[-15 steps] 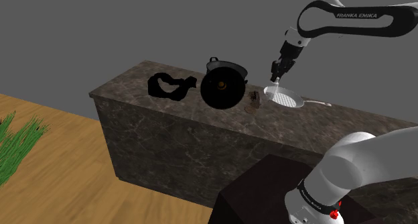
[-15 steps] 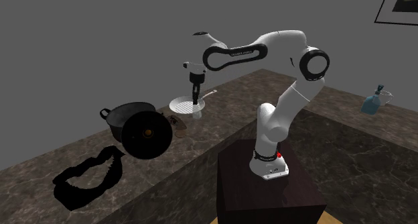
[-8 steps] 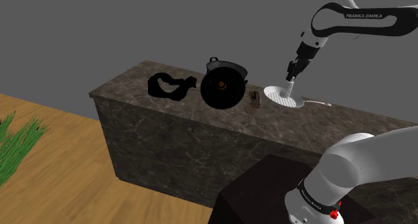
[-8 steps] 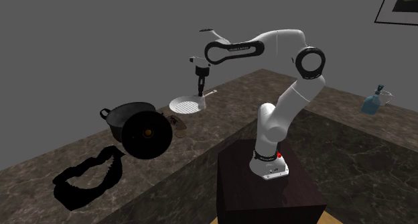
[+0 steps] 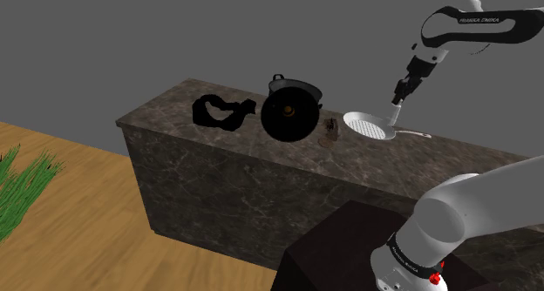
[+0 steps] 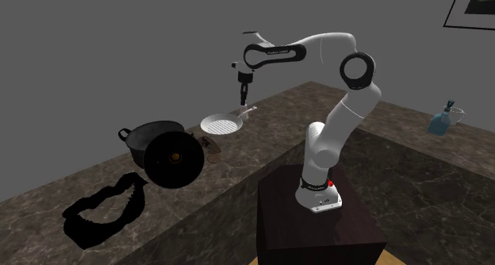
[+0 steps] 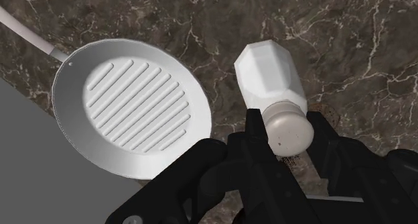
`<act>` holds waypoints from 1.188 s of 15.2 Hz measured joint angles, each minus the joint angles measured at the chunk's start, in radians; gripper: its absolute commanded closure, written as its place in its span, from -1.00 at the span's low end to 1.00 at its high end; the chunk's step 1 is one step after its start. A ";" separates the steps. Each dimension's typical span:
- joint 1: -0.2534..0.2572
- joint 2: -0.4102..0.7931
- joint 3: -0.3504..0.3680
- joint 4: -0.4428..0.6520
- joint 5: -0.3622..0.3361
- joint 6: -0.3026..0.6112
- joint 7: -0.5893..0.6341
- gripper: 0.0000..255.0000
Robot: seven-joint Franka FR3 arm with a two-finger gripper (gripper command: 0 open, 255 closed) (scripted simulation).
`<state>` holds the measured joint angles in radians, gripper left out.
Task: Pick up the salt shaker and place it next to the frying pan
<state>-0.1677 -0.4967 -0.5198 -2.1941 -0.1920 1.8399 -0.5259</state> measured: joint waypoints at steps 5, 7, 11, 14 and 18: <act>-0.007 0.040 -0.062 0.005 -0.002 0.040 -0.066 1.00; -0.007 0.043 -0.067 -0.020 -0.004 0.067 -0.066 1.00; -0.010 0.047 -0.077 -0.070 -0.009 0.121 -0.068 1.00; -0.010 0.057 -0.088 -0.105 -0.011 0.166 -0.072 1.00; -0.011 0.068 -0.101 -0.149 -0.013 0.221 -0.075 1.00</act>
<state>-0.1791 -0.4291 -0.6204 -2.3435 -0.2054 2.0605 -0.6011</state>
